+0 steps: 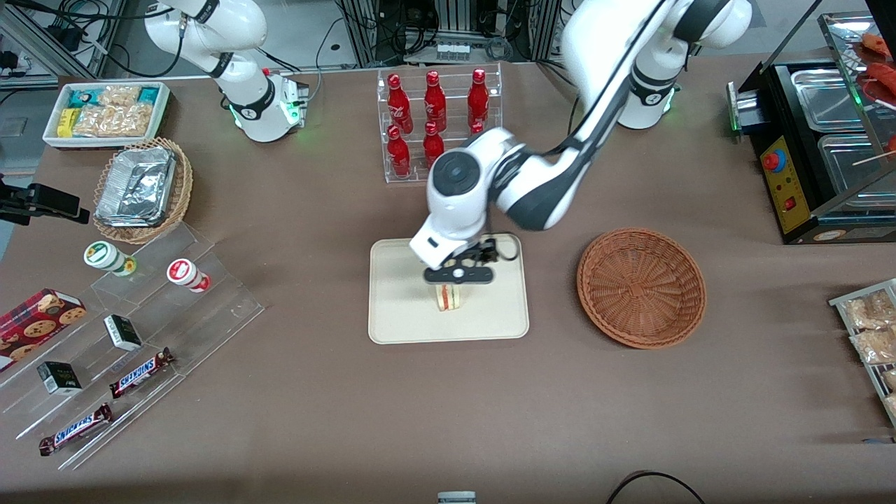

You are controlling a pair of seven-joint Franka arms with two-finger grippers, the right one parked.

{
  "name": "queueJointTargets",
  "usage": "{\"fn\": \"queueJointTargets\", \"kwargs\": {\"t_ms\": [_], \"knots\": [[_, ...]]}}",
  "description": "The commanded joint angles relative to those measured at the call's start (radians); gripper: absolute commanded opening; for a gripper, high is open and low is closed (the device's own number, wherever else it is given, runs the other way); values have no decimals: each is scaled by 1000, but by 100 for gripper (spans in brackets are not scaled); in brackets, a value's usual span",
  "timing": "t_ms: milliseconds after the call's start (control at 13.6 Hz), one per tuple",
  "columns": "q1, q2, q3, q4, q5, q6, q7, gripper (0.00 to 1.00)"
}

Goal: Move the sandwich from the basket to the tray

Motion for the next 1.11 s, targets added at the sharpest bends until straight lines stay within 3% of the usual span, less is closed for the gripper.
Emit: {"fn": "queueJointTargets", "kwargs": {"t_ms": [0,221,442,737,1032], "knots": [[86,-162,-4,-61,0,-121,-13,100],[194,-339,-6,-185,-1,-135,12,100],[327,-494,-4,-290,-20,-193,257,100],[496,-606,-4,-291,-63,-355,556,100],[631,-669,-3,-291,-63,-419,739,100]]}}
